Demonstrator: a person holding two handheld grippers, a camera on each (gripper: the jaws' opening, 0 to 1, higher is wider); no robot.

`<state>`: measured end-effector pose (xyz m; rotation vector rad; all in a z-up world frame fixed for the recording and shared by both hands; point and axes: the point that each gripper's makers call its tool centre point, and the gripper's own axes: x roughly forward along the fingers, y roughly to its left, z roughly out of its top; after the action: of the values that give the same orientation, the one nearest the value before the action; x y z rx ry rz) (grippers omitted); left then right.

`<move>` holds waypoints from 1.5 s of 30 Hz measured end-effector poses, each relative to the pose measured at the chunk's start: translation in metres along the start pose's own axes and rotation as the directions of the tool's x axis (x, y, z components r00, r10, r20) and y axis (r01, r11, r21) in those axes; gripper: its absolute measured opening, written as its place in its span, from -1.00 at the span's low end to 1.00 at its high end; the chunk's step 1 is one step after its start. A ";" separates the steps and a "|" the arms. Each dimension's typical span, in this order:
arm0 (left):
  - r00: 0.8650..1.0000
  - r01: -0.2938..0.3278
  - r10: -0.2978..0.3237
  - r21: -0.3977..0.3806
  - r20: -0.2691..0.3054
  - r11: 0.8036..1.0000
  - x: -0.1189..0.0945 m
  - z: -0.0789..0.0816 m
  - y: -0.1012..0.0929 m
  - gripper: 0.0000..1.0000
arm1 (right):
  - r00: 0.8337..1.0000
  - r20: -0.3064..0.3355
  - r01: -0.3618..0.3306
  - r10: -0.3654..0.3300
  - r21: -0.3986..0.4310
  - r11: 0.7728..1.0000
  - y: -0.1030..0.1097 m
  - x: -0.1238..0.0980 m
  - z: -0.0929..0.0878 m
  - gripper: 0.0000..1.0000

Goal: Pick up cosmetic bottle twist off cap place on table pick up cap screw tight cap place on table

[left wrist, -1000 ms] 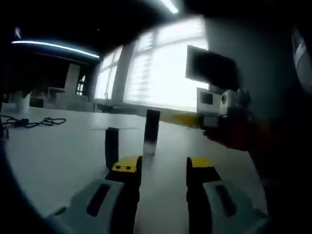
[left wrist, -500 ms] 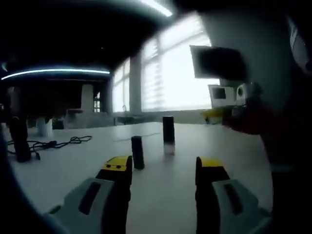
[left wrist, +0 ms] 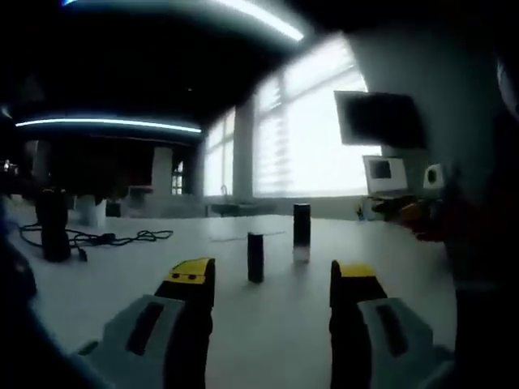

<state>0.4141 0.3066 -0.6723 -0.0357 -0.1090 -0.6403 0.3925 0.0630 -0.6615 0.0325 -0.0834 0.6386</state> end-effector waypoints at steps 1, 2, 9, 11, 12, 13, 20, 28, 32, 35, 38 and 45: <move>1.000 -0.001 0.001 -0.015 0.003 1.000 0.001 0.001 0.001 0.03 | 1.000 -0.002 -0.008 0.008 0.019 1.000 -0.003 0.000 -0.005 0.07; 1.000 0.001 -0.001 -0.014 0.008 1.000 0.001 0.001 0.001 0.03 | 1.000 -0.007 -0.017 0.017 0.037 0.999 0.000 0.002 -0.010 0.07; 0.996 0.078 -0.078 0.007 -0.035 0.997 0.002 -0.009 -0.015 -0.03 | 0.999 -0.009 0.037 -0.037 -0.012 0.999 -0.004 0.001 -0.023 0.01; 0.996 0.085 -0.085 0.010 -0.022 0.996 0.000 -0.007 -0.018 -0.03 | 0.996 -0.076 0.048 -0.054 -0.085 0.995 -0.007 0.002 -0.036 0.00; 0.995 0.095 -0.095 0.006 -0.018 0.995 -0.001 -0.006 -0.019 -0.03 | 0.994 -0.091 0.050 -0.059 -0.098 0.994 -0.006 0.003 -0.039 -0.02; 0.995 0.100 -0.101 -0.004 -0.018 0.995 -0.001 -0.006 -0.020 -0.03 | 0.995 -0.084 0.047 -0.055 -0.094 0.994 -0.003 0.004 -0.038 -0.02; 0.992 0.127 -0.128 -0.026 -0.017 0.992 -0.007 -0.006 -0.029 -0.05 | 0.997 -0.057 0.051 -0.054 -0.064 0.997 -0.002 -0.001 -0.031 -0.23; 0.997 0.077 -0.077 -0.034 0.001 0.996 -0.006 -0.003 -0.016 -0.01 | 0.999 -0.023 0.047 -0.047 -0.040 0.998 -0.003 -0.006 -0.025 -0.22; 0.997 0.081 -0.081 -0.008 -0.018 0.997 -0.006 -0.007 -0.019 -0.02 | 0.999 0.005 0.052 -0.052 -0.022 0.998 -0.006 -0.010 -0.020 -0.22; 0.997 0.075 -0.075 -0.008 -0.015 0.997 -0.006 -0.006 -0.017 -0.02 | 0.998 0.019 0.058 -0.058 -0.007 0.998 -0.009 -0.011 -0.018 -0.22; 0.998 0.067 -0.067 -0.022 -0.006 0.997 -0.006 -0.005 -0.015 -0.01 | 0.998 0.025 0.050 -0.050 0.003 0.999 -0.009 -0.011 -0.017 -0.22; 0.997 0.075 -0.075 -0.011 -0.004 0.997 -0.007 -0.004 -0.018 -0.02 | 0.999 0.019 0.047 -0.047 -0.006 0.999 -0.009 -0.011 -0.018 -0.19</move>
<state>0.3981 0.2963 -0.6776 -0.0410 -0.1026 -0.7158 0.3900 0.0502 -0.6803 0.0345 -0.1027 0.5909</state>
